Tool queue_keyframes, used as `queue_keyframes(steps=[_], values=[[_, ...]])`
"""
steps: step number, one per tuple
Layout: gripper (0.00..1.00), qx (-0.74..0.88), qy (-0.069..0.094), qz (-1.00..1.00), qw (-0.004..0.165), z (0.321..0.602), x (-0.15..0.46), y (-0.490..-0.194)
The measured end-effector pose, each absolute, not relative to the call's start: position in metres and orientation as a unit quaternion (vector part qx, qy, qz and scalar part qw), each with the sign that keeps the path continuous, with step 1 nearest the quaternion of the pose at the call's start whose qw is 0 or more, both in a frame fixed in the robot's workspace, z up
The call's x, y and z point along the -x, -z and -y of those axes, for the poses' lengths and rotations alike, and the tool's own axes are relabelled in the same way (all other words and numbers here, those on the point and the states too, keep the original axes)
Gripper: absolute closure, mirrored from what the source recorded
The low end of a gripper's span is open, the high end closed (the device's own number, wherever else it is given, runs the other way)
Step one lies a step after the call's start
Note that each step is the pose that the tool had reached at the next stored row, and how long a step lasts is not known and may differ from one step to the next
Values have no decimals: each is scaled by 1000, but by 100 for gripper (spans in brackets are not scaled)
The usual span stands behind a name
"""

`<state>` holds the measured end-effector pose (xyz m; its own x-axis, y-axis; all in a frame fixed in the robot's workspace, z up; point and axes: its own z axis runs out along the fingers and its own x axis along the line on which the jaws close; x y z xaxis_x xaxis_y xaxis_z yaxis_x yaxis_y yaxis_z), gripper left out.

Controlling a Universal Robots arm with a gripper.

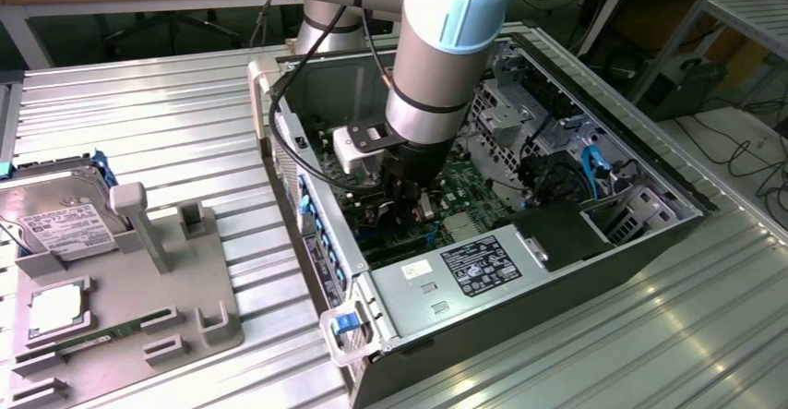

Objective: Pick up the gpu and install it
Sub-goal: 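Insert the gpu into the slot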

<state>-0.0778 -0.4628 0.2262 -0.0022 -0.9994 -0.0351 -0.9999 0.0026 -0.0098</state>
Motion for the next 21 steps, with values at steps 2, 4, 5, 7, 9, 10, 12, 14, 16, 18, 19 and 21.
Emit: queue_keyframes(steps=[2,4,5,7,9,10,12,14,16,18,19,21], values=[[72,706,-9,-708,16,463,78,-226],[72,706,-9,-708,16,463,78,-226],[72,706,-9,-708,16,463,78,-226],[71,706,-9,-708,17,462,78,-225],[65,706,-9,-708,16,463,78,-226],[65,706,-9,-708,16,463,78,-226],[65,706,-9,-708,16,463,78,-229],[65,706,-8,-708,16,463,78,-237],[65,706,-8,-708,16,463,78,-248],[65,706,-8,-708,15,463,78,-258],[65,706,-7,-708,15,463,78,-263],[65,706,-7,-708,15,462,78,-271]])
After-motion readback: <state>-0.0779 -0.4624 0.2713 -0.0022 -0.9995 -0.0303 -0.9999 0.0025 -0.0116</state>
